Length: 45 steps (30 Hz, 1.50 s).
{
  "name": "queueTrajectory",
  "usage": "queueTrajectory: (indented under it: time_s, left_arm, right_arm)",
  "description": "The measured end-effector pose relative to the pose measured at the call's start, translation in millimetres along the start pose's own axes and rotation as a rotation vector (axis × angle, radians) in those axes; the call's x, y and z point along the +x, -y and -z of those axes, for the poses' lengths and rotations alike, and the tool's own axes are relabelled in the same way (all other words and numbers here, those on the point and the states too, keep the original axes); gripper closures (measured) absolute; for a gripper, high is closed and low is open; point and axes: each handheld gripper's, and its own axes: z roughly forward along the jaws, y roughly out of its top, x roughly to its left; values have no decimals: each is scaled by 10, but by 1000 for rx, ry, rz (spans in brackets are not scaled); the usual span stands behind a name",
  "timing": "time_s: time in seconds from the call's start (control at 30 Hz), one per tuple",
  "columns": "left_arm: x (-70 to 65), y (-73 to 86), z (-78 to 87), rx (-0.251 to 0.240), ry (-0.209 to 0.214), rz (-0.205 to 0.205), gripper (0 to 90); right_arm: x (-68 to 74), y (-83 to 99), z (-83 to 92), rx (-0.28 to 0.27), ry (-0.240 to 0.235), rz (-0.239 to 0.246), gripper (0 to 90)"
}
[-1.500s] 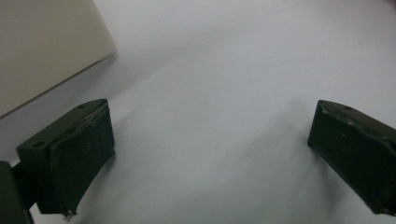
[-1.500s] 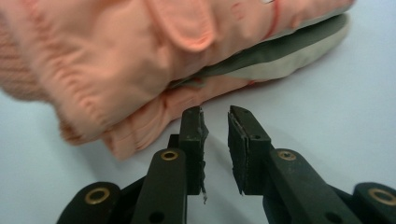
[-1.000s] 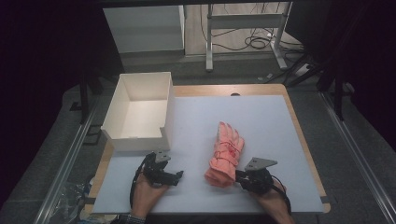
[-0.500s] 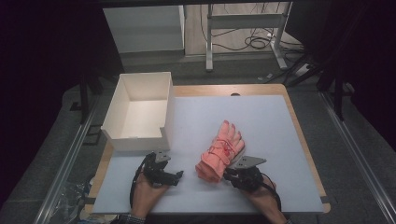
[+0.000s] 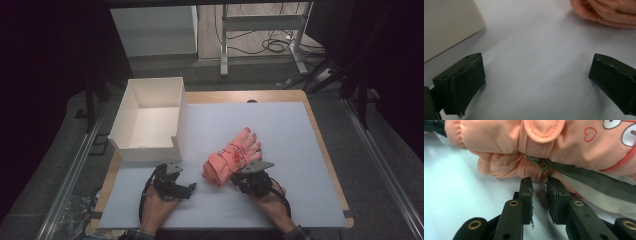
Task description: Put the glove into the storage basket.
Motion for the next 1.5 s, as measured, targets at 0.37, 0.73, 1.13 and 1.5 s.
queueTrajectory:
  time_s: [0.37, 0.73, 1.13, 1.5]
  left_arm:
    - [12, -20, -3, 16, 8, -11, 0]
    - [57, -83, 46, 22, 79, -14, 27]
    - [-35, -333, 232, -10, 152, -46, 3]
    - [-108, -630, 333, -8, 191, -102, 3]
  right_arm:
    - [-34, 42, 119, -7, 17, -2, 691]
    - [-406, 206, 458, -23, 138, -46, 508]
    - [-834, 408, 695, -5, 277, -130, 266]
    - [-1034, 519, 734, 31, 316, -189, 171]
